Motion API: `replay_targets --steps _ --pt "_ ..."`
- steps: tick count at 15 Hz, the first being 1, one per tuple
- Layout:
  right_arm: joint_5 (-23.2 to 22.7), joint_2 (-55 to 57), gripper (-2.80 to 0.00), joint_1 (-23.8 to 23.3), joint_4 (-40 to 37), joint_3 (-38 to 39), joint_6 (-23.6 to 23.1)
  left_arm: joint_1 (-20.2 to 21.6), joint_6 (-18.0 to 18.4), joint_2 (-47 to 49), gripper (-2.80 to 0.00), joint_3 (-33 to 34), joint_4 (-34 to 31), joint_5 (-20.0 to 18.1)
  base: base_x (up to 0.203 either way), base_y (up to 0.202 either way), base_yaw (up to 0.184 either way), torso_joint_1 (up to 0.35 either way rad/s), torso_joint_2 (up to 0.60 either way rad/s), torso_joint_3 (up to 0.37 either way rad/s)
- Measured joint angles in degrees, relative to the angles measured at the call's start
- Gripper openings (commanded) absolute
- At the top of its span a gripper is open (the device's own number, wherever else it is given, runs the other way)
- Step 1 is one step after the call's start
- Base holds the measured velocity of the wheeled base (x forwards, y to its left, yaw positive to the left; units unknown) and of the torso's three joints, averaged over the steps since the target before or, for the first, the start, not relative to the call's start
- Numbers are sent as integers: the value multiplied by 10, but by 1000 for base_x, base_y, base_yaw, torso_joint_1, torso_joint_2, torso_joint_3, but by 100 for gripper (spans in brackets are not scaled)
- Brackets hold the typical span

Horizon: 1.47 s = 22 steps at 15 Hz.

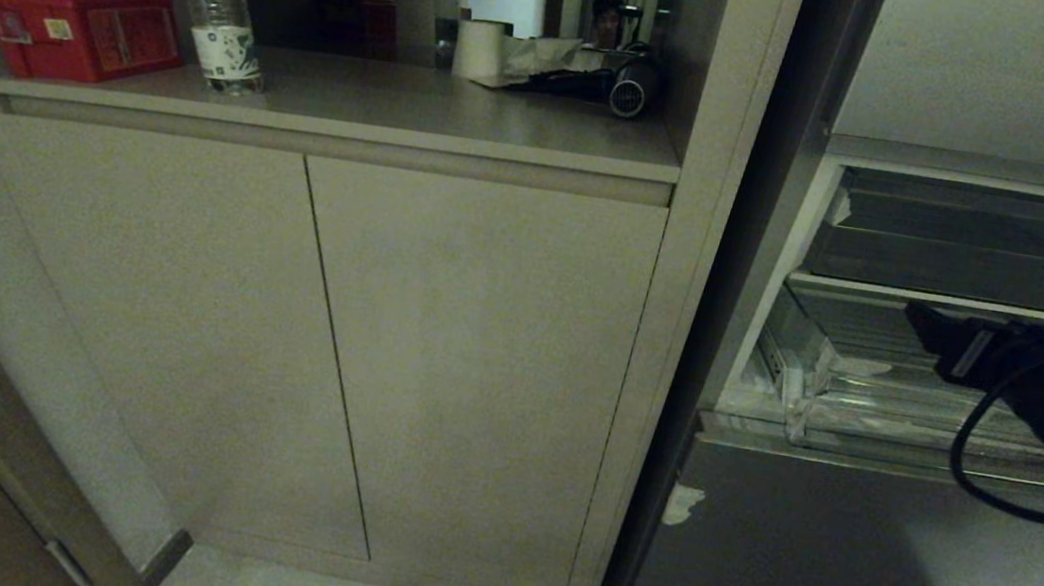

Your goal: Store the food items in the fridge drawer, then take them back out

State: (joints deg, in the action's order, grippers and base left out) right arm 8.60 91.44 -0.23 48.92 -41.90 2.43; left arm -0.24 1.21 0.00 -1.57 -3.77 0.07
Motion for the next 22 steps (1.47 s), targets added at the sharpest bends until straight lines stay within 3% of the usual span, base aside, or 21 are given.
replay_targets --steps 2,7,17,22 --pt "-3 -19 0 -19 -103 -39 -1 0 0 0 -280 0 0 0 0 0 0 0 0 0" --pt "-31 3 0 -59 -273 -158 -3 0 0 0 -280 0 0 0 0 0 0 0 0 0" --pt "-70 199 0 -75 -369 -372 -38 0 0 0 -280 0 0 0 0 0 0 0 0 0" --pt "-70 223 0 -78 -564 -489 -38 0 0 0 -280 0 0 0 0 0 0 0 0 0"
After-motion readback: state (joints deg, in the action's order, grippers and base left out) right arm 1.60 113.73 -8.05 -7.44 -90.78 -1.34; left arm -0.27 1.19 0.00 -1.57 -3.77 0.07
